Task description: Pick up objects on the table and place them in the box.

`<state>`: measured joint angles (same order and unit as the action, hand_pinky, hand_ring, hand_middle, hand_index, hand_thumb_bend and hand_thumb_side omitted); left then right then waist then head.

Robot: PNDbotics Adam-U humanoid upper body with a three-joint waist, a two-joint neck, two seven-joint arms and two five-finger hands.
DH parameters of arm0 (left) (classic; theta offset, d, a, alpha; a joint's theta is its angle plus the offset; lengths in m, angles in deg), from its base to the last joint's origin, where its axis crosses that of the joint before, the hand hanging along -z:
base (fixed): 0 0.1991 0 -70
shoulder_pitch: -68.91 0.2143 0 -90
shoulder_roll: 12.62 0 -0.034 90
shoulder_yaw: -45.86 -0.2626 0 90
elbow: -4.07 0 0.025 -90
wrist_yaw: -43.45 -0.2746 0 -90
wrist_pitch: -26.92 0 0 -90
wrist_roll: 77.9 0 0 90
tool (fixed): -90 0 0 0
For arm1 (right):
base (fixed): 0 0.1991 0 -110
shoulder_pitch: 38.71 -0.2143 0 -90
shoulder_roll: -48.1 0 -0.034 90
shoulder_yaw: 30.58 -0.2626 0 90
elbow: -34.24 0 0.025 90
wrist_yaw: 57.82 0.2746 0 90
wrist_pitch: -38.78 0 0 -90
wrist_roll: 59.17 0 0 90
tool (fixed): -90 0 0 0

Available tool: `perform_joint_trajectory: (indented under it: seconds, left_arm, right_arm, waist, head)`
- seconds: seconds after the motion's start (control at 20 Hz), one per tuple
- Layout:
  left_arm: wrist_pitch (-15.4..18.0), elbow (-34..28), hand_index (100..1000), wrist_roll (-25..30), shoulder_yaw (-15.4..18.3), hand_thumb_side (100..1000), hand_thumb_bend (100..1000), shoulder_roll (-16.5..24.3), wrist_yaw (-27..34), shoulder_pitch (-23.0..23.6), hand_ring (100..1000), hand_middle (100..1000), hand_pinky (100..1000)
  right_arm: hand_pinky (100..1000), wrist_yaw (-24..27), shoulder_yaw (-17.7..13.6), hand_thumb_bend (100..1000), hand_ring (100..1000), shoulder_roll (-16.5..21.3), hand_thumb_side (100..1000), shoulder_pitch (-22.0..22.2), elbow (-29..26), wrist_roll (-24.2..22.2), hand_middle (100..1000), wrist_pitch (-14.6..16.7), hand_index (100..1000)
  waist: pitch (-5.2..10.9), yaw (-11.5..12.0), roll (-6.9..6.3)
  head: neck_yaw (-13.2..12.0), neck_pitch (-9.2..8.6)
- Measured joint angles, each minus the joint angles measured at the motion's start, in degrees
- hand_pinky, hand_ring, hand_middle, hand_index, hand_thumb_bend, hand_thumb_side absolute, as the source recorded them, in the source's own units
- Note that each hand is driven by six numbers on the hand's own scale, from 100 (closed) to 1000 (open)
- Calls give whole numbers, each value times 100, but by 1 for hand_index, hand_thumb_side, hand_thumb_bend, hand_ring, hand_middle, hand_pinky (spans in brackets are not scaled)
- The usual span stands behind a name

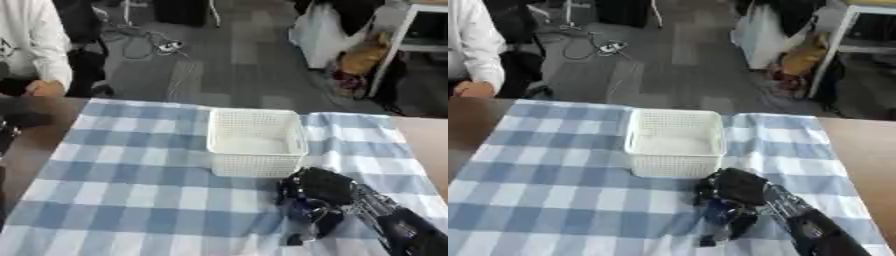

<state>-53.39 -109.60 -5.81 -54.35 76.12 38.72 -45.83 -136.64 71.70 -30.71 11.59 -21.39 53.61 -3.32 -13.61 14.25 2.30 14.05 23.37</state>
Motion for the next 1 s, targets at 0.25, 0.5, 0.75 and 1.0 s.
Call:
perform_joint_trajectory:
  seconds: [0.25, 0.5, 0.75, 1.0]
  left_arm:
    - [18, 0, 724, 10, -4, 798, 100, -98, 4, -118, 585, 942, 717]
    - [28, 0, 724, 1, -14, 797, 100, -98, 4, -118, 584, 942, 716]
    - [28, 0, 724, 1, -15, 794, 100, -95, 4, -112, 583, 939, 714]
    - [22, 0, 725, 6, -15, 792, 100, -74, 2, -29, 581, 937, 712]
  right_arm:
    - [100, 7, -158, 390, 124, 2, 692, -98, 155, 245, 285, -245, 417]
    - [100, 183, -139, 359, 100, 1, 624, -85, 178, 538, 100, -538, 173]
    - [100, 502, 149, 218, 100, 19, 617, 4, 18, 742, 100, -742, 113]
    - [100, 1182, 598, 204, 100, 205, 584, 67, -440, 461, 100, -462, 111]
  waist:
    - [-154, 89, -23]
    - [-198, 106, -23]
    - [-157, 59, -20]
    - [-76, -45, 0]
  head:
    - [153, -250]
    - [164, -300]
    - [161, -297]
    - [140, -246]
